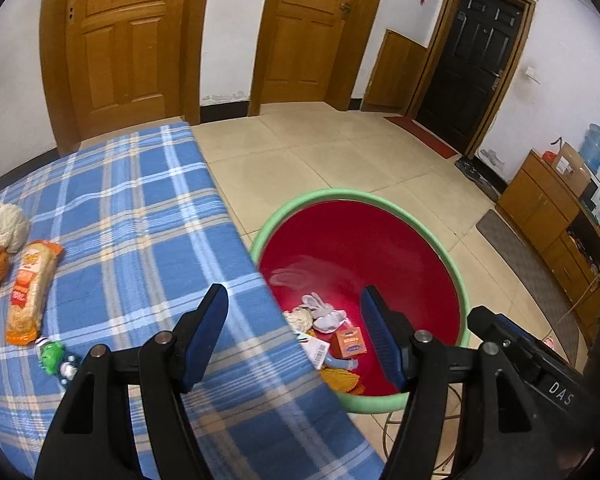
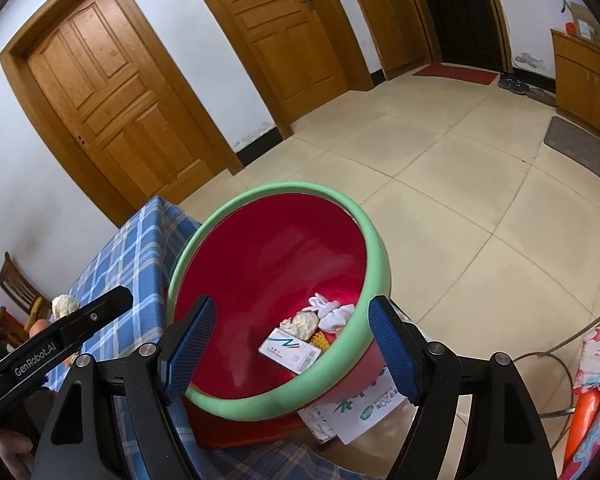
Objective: Collect trash
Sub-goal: 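Open the left gripper to drop the white box into the red bin, then grasp the rice cracker bag with the left gripper while the right grasps the green toy figure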
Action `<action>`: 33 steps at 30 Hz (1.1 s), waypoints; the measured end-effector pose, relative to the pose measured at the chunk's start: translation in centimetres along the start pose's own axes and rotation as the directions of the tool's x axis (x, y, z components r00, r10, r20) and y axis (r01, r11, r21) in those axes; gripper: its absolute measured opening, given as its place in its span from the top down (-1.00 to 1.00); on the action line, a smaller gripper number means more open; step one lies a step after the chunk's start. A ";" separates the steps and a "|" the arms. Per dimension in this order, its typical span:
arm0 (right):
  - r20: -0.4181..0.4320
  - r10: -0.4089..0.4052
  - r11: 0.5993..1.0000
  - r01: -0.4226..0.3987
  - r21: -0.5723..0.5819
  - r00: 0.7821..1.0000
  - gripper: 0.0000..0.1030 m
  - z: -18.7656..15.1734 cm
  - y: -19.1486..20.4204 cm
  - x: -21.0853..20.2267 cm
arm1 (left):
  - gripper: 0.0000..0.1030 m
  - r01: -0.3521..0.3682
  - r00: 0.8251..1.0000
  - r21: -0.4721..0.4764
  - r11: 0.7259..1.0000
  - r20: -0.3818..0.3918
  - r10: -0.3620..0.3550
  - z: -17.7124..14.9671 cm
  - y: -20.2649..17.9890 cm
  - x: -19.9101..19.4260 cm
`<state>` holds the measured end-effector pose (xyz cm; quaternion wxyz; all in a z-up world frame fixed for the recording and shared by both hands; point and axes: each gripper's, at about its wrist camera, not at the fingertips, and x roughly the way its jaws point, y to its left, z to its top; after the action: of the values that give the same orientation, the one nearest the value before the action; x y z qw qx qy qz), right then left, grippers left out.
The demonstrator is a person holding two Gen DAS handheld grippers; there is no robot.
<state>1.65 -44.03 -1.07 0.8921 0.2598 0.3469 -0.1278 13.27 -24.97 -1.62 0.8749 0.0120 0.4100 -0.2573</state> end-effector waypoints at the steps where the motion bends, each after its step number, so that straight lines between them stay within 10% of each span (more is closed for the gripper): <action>1: -0.001 0.001 1.000 -0.001 -0.001 1.000 -0.54 -0.1 0.2 -0.1 | -0.33 -0.007 1.000 -0.004 1.000 0.003 0.007 -0.1 0.3 -0.3; 33: -0.042 0.021 0.997 -0.025 -0.079 0.999 -0.55 -2.2 8.2 0.9 | -0.39 -0.307 0.952 -0.171 0.936 -0.043 0.304 -1.2 17.1 -3.1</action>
<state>4.41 -36.05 -0.03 0.8959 0.2307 0.3668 -0.0983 18.64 -8.47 -3.41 0.8986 0.0004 0.4313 -0.0814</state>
